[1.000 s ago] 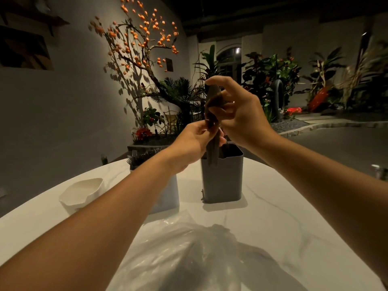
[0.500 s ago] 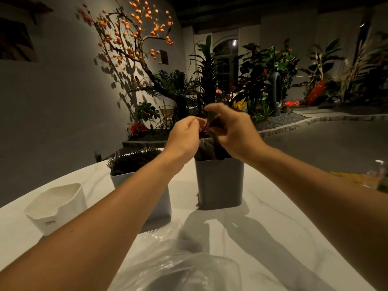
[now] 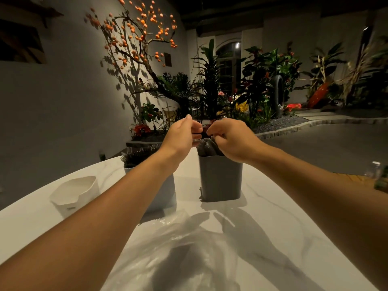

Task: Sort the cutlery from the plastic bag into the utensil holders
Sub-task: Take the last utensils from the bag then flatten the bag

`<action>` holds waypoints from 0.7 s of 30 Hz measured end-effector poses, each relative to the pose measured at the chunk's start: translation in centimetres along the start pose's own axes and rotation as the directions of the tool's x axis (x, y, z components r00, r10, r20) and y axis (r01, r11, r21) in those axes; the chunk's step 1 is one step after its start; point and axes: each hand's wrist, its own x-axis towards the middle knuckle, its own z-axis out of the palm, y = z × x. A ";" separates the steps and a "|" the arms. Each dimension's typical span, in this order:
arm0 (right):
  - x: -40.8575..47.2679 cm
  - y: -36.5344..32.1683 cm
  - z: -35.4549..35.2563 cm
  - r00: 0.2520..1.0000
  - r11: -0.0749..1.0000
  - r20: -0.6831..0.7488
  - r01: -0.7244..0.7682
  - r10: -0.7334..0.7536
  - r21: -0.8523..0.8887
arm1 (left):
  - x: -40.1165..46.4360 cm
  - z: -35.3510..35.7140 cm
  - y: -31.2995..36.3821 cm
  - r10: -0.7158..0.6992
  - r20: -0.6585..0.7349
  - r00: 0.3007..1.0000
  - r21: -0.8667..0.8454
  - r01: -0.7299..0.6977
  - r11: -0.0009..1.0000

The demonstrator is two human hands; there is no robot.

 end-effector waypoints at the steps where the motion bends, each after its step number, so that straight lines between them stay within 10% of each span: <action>1: -0.5 -0.9 -0.4 1.000 0.999 -0.009 0.015 -0.015 0.031 | -0.7 -0.3 0.3 0.000 -0.002 1.000 0.012 0.000 1.000; 6: -3.9 -5.6 -1.8 0.992 0.981 0.023 0.122 -0.127 0.151 | -5.8 -2.6 1.7 0.026 0.032 0.999 0.132 -0.030 0.991; 12: -10.1 -10.6 -2.8 0.893 0.935 0.416 0.015 -0.172 0.354 | -14.2 -6.0 2.3 0.117 0.040 0.992 0.383 -0.124 0.916; 16: -14.5 -13.0 -0.3 0.649 0.985 0.759 -0.099 -0.044 0.142 | -21.1 -7.3 0.7 0.049 0.109 0.993 0.640 -0.107 0.761; 21: -16.8 -13.6 2.3 0.681 0.994 0.732 0.065 0.018 -0.085 | -23.5 -8.3 -3.4 -0.079 0.122 0.989 0.810 -0.053 0.584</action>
